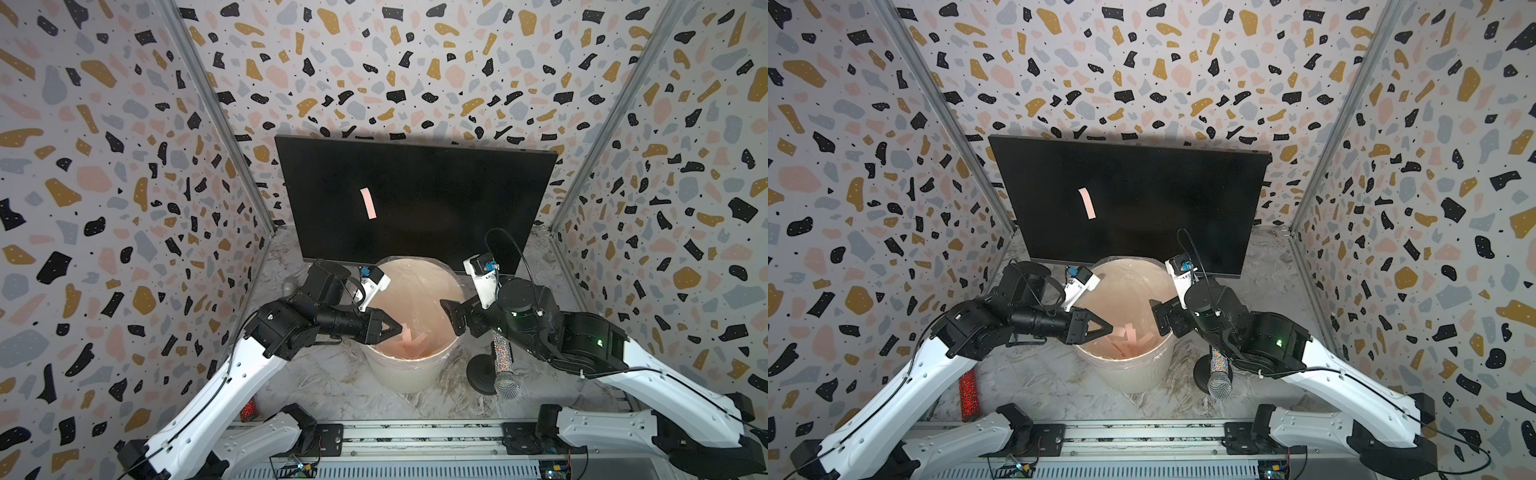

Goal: Remove the sticky note from the monitor
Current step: Place the sticky note in the trash bin, then tear off the sticky note from the monitor.

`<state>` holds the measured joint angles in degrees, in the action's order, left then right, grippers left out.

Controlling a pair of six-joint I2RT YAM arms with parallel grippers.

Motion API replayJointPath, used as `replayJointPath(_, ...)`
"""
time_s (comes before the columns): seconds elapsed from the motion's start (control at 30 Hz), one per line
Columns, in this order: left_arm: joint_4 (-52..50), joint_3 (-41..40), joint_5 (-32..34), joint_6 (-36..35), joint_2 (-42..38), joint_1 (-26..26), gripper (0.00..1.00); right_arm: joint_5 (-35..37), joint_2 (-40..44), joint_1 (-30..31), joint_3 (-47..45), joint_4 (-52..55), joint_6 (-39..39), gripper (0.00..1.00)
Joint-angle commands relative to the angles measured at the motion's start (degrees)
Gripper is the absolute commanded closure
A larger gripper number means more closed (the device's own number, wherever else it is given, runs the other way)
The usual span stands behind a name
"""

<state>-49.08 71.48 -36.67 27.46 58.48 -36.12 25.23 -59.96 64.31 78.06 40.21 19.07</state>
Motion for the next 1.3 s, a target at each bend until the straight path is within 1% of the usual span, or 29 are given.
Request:
replayJointPath(0.0,-1.6,0.7,1.9,-1.3,0.8,-0.4,0.64,1.3,1.2,0.1,-0.3,-0.6,0.4,0.0)
replayJointPath(0.13,-1.4,1.4,2.4,-1.1,0.8,-0.5,0.55,1.4,1.2,0.1,-0.4,-0.6,0.2,0.0)
replayJointPath(0.43,1.3,5.6,3.6,-0.2,0.9,-0.6,0.38,1.7,1.5,0.0,-0.9,-0.6,0.0,0.0)
replayJointPath(0.6,7.5,6.4,3.1,1.6,0.8,-0.5,0.34,1.9,1.8,0.1,-1.2,-0.6,-0.2,0.0)
replayJointPath(0.73,9.7,8.0,5.2,2.1,1.8,-0.4,0.32,2.2,2.4,0.0,-1.6,-0.6,-0.5,0.0)
replayJointPath(0.87,10.5,10.6,6.6,1.2,2.9,0.5,0.28,2.5,2.9,0.0,-1.8,-0.6,-0.9,0.0)
replayJointPath(0.93,10.7,11.9,6.1,0.1,3.6,2.4,0.26,2.6,3.1,0.1,-2.0,-0.5,-1.2,0.0)
replayJointPath(1.0,11.6,12.6,4.1,0.3,4.2,5.3,0.26,2.7,3.4,0.1,-2.0,-0.6,-1.6,0.0)
replayJointPath(1.1,14.0,12.5,0.3,1.9,4.8,10.6,0.25,3.1,3.9,0.0,-2.3,-0.6,-2.3,0.0)
replayJointPath(1.27,18.2,11.7,-5.1,4.6,6.5,17.7,0.22,4.1,4.7,0.0,-2.6,-0.6,-3.6,0.0)
